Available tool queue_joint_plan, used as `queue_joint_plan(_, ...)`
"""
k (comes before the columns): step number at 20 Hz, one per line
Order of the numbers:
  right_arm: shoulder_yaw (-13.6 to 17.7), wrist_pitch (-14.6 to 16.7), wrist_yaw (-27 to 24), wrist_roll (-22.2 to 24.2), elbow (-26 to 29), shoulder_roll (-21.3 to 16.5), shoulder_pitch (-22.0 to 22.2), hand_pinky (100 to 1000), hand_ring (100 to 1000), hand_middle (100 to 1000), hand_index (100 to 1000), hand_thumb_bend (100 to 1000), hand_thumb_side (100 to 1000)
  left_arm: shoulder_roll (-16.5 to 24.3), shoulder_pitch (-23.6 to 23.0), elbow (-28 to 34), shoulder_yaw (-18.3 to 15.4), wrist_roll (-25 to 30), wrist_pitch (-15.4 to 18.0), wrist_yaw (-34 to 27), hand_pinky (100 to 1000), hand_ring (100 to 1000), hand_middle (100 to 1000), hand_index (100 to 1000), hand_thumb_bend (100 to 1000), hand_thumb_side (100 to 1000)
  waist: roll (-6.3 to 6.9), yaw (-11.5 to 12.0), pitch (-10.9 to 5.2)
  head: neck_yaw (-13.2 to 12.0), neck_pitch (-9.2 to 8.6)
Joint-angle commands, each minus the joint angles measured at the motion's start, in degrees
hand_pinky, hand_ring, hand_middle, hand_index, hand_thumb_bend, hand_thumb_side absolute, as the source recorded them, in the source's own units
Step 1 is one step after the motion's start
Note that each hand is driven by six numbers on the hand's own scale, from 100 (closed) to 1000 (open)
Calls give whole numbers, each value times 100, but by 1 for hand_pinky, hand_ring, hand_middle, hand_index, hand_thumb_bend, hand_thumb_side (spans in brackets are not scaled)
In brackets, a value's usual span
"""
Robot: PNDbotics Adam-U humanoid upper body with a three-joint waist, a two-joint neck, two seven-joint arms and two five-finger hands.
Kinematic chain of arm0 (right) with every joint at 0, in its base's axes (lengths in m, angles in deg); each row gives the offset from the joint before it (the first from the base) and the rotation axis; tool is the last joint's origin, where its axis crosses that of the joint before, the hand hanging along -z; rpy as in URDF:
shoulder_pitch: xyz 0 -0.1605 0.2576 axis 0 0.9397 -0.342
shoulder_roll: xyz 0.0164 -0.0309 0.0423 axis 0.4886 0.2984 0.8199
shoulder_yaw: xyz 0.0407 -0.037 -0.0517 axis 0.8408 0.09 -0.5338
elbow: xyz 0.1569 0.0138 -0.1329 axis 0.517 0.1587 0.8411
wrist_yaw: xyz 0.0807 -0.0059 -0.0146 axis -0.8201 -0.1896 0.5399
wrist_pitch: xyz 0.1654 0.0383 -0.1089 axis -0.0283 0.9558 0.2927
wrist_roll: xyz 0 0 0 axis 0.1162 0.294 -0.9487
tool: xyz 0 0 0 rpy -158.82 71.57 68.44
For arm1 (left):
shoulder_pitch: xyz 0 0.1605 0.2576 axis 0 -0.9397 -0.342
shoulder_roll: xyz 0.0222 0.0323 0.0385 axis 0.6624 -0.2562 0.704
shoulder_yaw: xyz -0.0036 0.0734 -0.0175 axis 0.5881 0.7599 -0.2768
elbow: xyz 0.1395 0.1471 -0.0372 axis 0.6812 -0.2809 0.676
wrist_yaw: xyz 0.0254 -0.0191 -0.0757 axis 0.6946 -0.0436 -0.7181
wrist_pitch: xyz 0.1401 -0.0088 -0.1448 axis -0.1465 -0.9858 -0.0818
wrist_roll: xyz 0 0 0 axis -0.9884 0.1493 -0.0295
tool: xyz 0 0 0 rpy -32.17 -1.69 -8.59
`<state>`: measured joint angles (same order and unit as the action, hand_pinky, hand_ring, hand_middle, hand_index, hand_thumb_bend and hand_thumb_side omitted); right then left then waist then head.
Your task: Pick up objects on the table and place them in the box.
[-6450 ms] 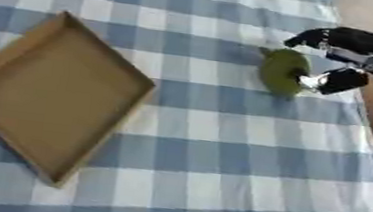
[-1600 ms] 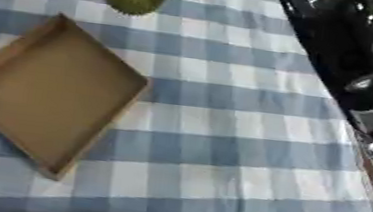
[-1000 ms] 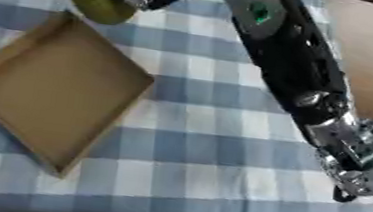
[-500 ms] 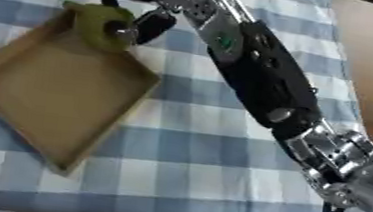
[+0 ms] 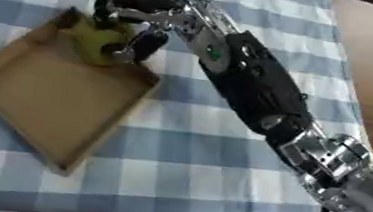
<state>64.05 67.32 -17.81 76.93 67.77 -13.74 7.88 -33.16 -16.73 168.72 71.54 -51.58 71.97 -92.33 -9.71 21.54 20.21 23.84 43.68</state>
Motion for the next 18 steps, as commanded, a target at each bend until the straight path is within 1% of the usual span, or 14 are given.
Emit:
queue_joint_plan(1,-79,85,162,61,-113,-26,-2,815,786,507,562,100,233,106,78,83,12,73,-9,-34,723,716,698,700,525,400,48,7,-86,18,-69)
queue_joint_plan(4,-94,124,208,41,-146,-18,17,816,788,512,571,100,234,103,84,83,17,111,-21,-46,723,717,699,700,524,401,45,4,-86,5,-76)
queue_joint_plan(6,-89,136,215,33,-149,-26,32,816,793,531,600,100,234,105,84,83,18,130,-24,-48,723,717,699,700,524,401,44,0,-86,-2,-79)
queue_joint_plan(7,-85,139,212,35,-146,-29,37,816,793,531,600,100,234,105,84,83,17,137,-25,-50,723,717,699,700,524,401,44,-1,-86,-4,-79)
queue_joint_plan(8,-79,143,199,45,-135,-31,43,819,803,573,650,100,233,105,82,83,17,145,-26,-51,724,717,699,700,523,402,45,-2,-84,-5,-80)
queue_joint_plan(9,-70,148,173,67,-115,-34,47,821,810,592,673,100,232,104,80,83,18,153,-25,-51,724,717,699,700,523,402,46,-3,-84,-5,-79)
queue_joint_plan(10,-64,159,138,103,-87,-42,48,832,839,665,753,100,231,105,79,83,19,160,-24,-52,724,717,699,700,524,401,46,-5,-84,-4,-74)
queue_joint_plan(11,-56,177,93,150,-43,-60,43,845,864,715,811,100,230,106,78,83,20,165,-21,-54,724,717,698,700,524,401,46,-9,-85,-3,-69)
queue_joint_plan(12,-44,197,71,196,22,-89,35,857,885,747,850,100,228,109,77,83,22,169,-18,-57,724,717,698,700,525,401,46,-13,-87,-2,-66)
queue_joint_plan(15,14,284,-95,322,264,-187,18,887,927,811,894,100,218,117,70,83,31,188,-8,-66,724,717,697,700,526,400,47,-32,-96,1,-58)
queue_joint_plan(18,99,332,-304,382,568,-321,6,895,936,828,902,100,210,128,62,83,33,199,11,-80,723,717,696,700,528,398,49,-51,-104,5,-54)
